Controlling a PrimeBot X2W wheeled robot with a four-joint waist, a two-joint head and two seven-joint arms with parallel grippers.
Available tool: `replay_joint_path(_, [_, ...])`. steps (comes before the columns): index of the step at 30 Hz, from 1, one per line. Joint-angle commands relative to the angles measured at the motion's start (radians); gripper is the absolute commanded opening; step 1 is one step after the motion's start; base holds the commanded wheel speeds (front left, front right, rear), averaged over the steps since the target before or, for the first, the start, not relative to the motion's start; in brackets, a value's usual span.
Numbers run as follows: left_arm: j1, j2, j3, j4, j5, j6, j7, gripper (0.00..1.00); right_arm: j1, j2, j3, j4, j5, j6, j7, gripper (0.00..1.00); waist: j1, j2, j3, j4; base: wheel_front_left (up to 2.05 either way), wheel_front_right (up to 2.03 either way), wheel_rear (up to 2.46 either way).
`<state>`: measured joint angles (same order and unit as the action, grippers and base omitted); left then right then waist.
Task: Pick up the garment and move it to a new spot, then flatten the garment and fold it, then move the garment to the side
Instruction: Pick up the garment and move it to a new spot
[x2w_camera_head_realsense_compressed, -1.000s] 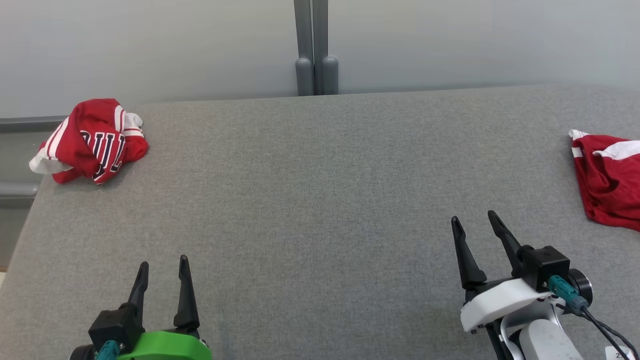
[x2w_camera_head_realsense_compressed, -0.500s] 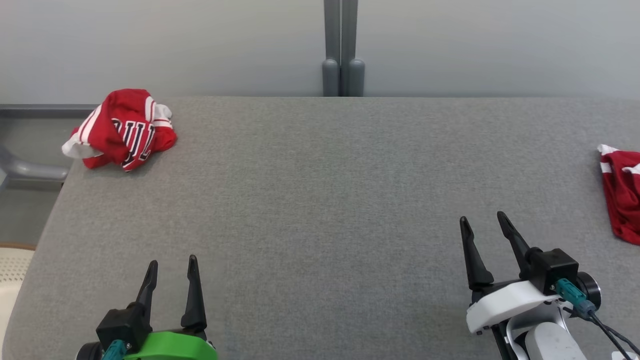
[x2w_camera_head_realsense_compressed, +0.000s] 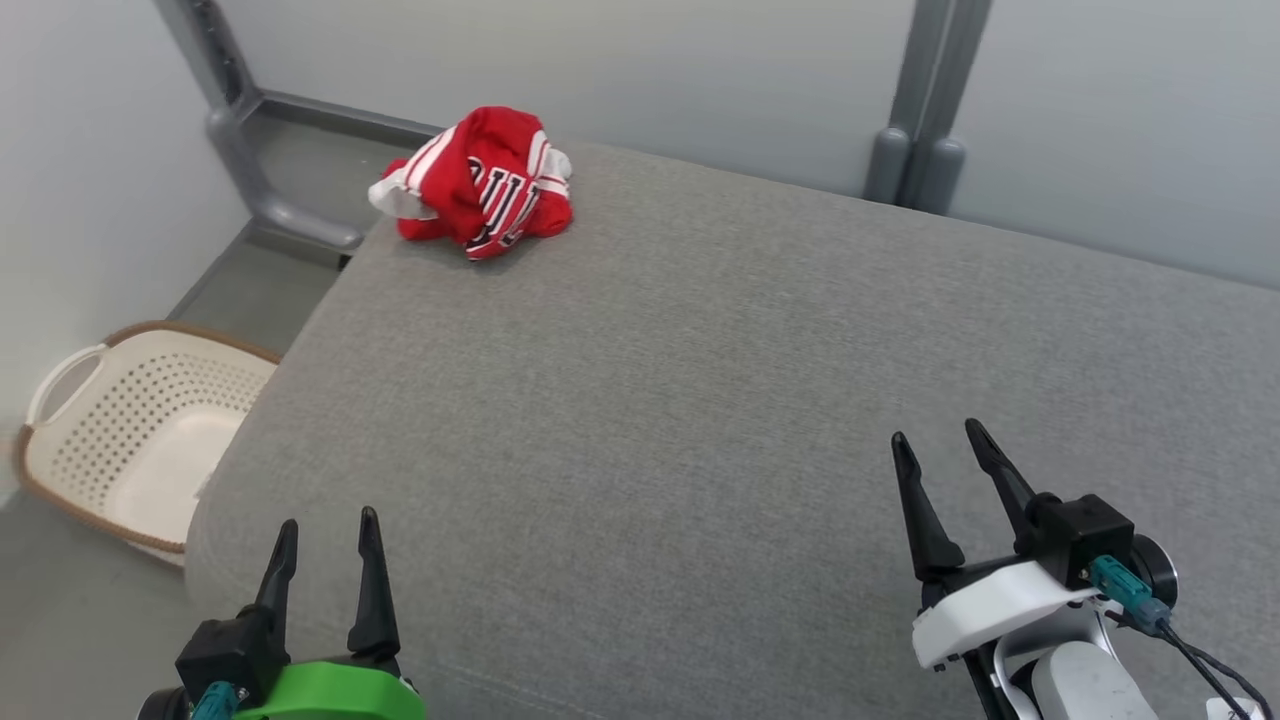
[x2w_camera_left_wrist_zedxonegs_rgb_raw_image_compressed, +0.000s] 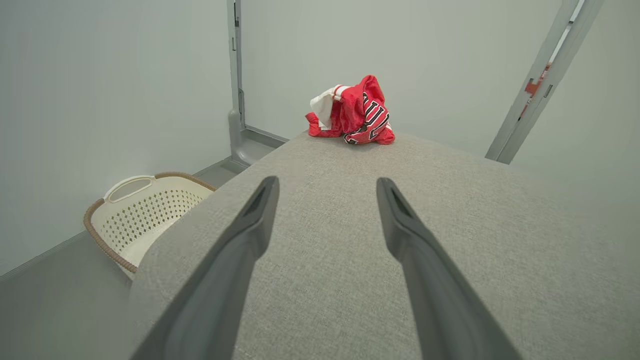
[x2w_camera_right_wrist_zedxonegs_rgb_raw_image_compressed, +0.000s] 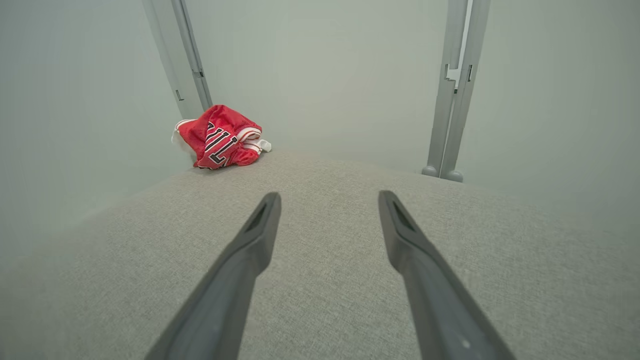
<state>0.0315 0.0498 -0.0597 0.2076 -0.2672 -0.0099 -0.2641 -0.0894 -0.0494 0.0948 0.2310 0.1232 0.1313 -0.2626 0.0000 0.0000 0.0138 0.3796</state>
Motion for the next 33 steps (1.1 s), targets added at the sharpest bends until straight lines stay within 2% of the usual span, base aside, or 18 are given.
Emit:
replay_joint_path(1, [0.021, 0.002, 0.008, -0.003, -0.004, -0.001, 0.000, 1.00, -0.012, -0.002, 0.006, 0.004, 0.009, -0.001, -0.003, 1.00, 0.0000, 0.0000, 0.002, 0.140, 0.00, 0.00, 0.00])
replay_joint_path(7, [0.043, 0.001, 0.036, -0.030, -0.023, 0.010, 0.000, 1.00, -0.047, -0.004, 0.052, 0.025, 0.011, -0.001, -0.003, 1.00, 0.0000, 0.0000, 0.015, 0.153, 0.00, 0.00, 0.00])
replay_joint_path(14, [0.045, 0.001, 0.050, -0.047, -0.031, 0.014, 0.000, 1.00, -0.068, -0.003, 0.059, 0.032, 0.004, -0.001, -0.003, 1.00, 0.0000, 0.0000, 0.030, 0.154, 0.00, 0.00, 0.00])
replay_joint_path(21, [-0.016, 0.024, 0.068, -0.037, -0.023, -0.012, 0.000, 1.00, -0.079, -0.003, 0.027, 0.007, -0.031, -0.001, -0.003, 1.00, 0.0000, 0.0000, 0.077, 0.127, 0.00, 0.00, 0.00])
replay_joint_path(23, [-0.050, 0.039, 0.075, -0.039, -0.017, -0.018, 0.000, 1.00, -0.092, -0.003, 0.024, -0.001, -0.047, -0.001, -0.003, 1.00, 0.0000, 0.0000, 0.103, 0.106, 0.00, 0.00, 0.00])
replay_joint_path(27, [-0.165, 0.113, 0.066, -0.026, 0.018, -0.043, 0.014, 1.00, -0.125, -0.003, 0.024, -0.021, -0.070, -0.001, 0.003, 1.00, 0.0000, 0.0000, 0.159, 0.052, 0.00, 0.00, 0.00])
replay_joint_path(33, [-0.430, 0.216, 0.069, 0.004, 0.034, -0.068, 0.101, 1.00, -0.183, -0.003, 0.024, -0.063, -0.113, -0.001, 0.022, 1.00, 0.0000, 0.0000, 0.272, -0.054, 0.00, 0.00, 0.00])
